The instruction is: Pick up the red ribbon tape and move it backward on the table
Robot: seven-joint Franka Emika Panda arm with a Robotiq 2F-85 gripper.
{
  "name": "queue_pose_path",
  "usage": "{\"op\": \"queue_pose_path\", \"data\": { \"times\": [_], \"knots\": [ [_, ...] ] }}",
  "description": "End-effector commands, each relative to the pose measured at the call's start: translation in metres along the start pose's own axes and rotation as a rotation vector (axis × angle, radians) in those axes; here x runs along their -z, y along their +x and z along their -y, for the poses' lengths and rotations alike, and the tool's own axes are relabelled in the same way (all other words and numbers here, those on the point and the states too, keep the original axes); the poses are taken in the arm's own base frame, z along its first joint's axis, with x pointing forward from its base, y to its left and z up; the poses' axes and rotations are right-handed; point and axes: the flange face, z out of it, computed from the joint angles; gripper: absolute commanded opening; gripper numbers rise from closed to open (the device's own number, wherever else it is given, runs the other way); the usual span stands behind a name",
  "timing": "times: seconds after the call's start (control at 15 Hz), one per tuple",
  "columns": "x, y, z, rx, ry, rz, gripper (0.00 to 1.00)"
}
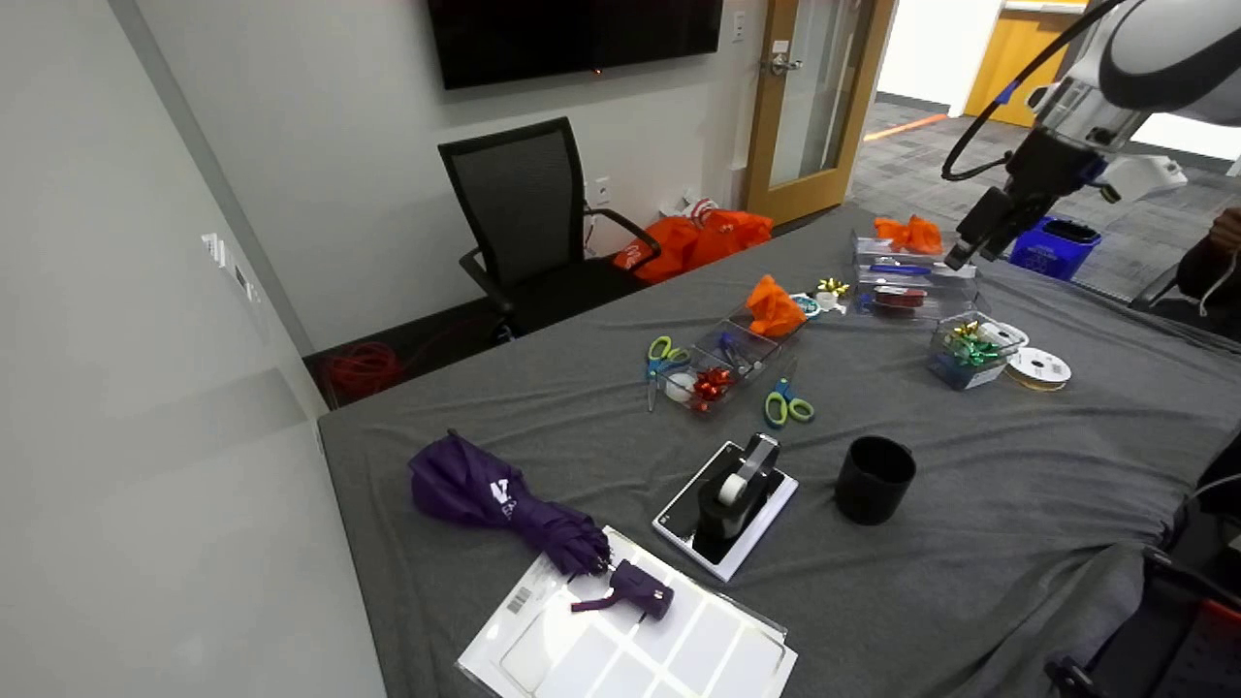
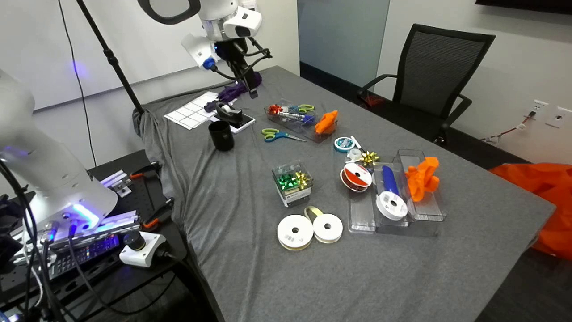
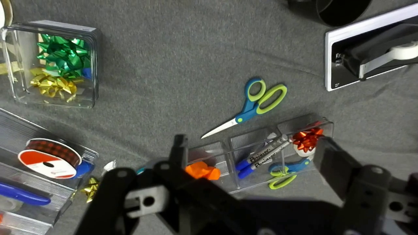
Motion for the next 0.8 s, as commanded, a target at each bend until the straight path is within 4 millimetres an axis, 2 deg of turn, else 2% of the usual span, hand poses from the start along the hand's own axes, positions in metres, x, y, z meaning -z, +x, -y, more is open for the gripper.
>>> {"op": "queue_pose_path", "data": {
  "times": [0.0, 0.27, 0.47, 0.73],
  "knots": [
    [-0.013, 0.006, -0.029, -0.055, 0.017, -0.052, 1.00],
    [-0.024, 0.021, -0.051, -0.116, -0.033, -0.171, 1.00],
    [-0.037, 0.037, -0.058, -0.018, -0.133, -0.232, 1.00],
    [-0.058, 0.068, -0.069, 0.121, -0.264, -0.247, 1.00]
  ]
}}
